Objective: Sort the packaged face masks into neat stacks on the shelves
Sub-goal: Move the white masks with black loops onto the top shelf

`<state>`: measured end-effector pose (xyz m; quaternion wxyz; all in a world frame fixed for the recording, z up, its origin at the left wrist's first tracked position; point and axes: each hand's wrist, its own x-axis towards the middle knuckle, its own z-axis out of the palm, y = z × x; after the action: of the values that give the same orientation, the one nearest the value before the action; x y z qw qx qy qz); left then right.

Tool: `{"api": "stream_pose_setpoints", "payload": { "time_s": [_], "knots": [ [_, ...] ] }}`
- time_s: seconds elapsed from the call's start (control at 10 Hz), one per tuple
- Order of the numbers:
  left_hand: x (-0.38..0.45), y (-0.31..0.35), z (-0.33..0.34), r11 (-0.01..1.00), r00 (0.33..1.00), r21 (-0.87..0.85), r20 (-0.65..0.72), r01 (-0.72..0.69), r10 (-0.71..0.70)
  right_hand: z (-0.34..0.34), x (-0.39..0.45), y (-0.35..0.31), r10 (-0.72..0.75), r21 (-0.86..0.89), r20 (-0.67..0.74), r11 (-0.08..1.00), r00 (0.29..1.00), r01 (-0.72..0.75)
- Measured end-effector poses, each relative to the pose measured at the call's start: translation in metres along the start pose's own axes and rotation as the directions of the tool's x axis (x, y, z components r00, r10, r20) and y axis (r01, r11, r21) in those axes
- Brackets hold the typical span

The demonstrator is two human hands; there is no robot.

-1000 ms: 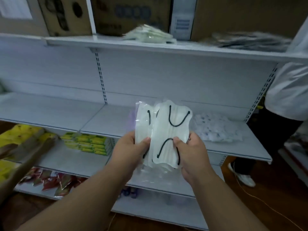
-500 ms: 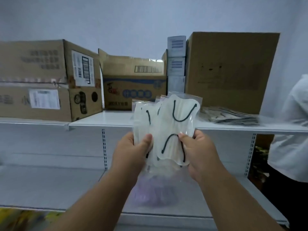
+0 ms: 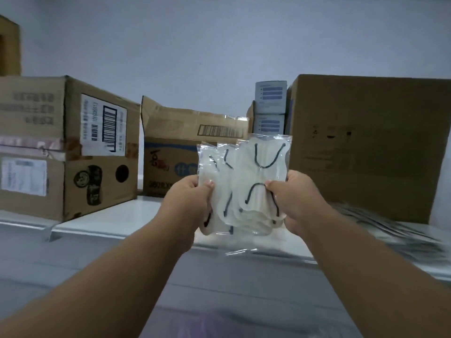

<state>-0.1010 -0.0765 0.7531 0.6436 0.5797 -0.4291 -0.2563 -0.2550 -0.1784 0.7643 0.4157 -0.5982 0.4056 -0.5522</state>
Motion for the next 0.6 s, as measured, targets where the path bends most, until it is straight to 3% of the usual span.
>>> {"api": "stream_pose_setpoints", "payload": {
  "time_s": [0.2, 0.3, 0.4, 0.5, 0.6],
  "knots": [
    [0.072, 0.005, 0.002, 0.993, 0.997, 0.119, -0.083, 0.012, -0.002, 0.030, 0.073, -0.015, -0.077, -0.239, 0.111, 0.966, 0.991, 0.102],
    [0.106, -0.001, -0.002, 0.957, 0.998, 0.289, -0.066, -0.004, 0.024, 0.045, 0.088, -0.009, -0.050, -0.469, 0.154, 0.876, 0.987, 0.118],
    [0.135, -0.017, -0.005, 0.869, 0.999, 0.493, 0.028, -0.050, 0.041, 0.057, 0.099, 0.009, -0.045, -0.687, 0.127, 0.716, 0.991, 0.121],
    [0.153, -0.033, -0.008, 0.712, 0.985, 0.683, 0.149, -0.162, 0.081, 0.066, 0.105, 0.023, -0.057, -0.835, 0.093, 0.540, 0.994, 0.109],
    [0.162, -0.043, -0.010, 0.636, 0.975, 0.749, 0.223, -0.187, 0.024, 0.068, 0.101, 0.026, -0.035, -0.887, 0.117, 0.447, 0.992, 0.120]
  ]
}}
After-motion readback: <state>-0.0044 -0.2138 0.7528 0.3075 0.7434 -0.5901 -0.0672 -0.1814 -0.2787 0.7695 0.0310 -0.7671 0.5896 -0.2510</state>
